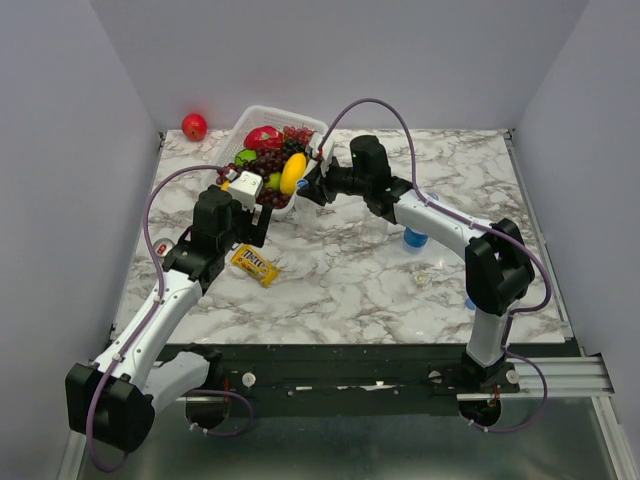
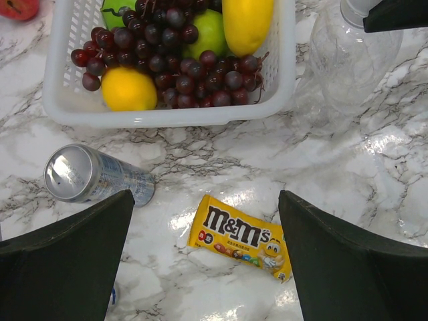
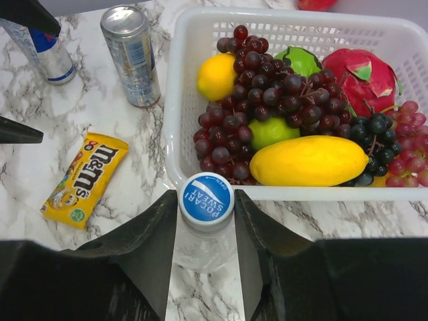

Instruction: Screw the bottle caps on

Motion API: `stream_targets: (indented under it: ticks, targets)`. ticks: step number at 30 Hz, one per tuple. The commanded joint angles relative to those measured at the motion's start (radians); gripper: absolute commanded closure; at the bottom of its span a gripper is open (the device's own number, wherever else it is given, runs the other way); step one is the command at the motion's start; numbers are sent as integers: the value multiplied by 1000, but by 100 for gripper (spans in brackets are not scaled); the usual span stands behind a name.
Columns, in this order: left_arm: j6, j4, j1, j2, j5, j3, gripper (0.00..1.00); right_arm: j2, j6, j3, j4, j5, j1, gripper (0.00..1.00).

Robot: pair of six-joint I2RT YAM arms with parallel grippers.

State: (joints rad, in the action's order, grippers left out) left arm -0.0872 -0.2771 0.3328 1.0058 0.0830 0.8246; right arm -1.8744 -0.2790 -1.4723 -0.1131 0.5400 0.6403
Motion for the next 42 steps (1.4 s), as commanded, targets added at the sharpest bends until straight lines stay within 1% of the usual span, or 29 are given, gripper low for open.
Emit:
stream_targets:
  ticks: [1,5,10,20,29,42]
  targets:
    - [-11,22,-5,2,-3,18,1,-23,-11,7,-13,2,2,51]
    - [-13,27,-5,2,-9,15,1,-23,-8,3,4,-5,2,48]
    - [-11,29,-5,-3,-20,15,1,-20,-6,-2,12,-14,4,42]
    - [-14,33,-6,-6,-34,11,1,-20,-9,-14,27,-34,2,40]
    - [-13,38,-6,-3,-57,14,1,-37,-3,-45,50,-74,2,34]
    - [-16,33,-5,-9,-74,16,1,-42,-9,-68,78,-72,1,33]
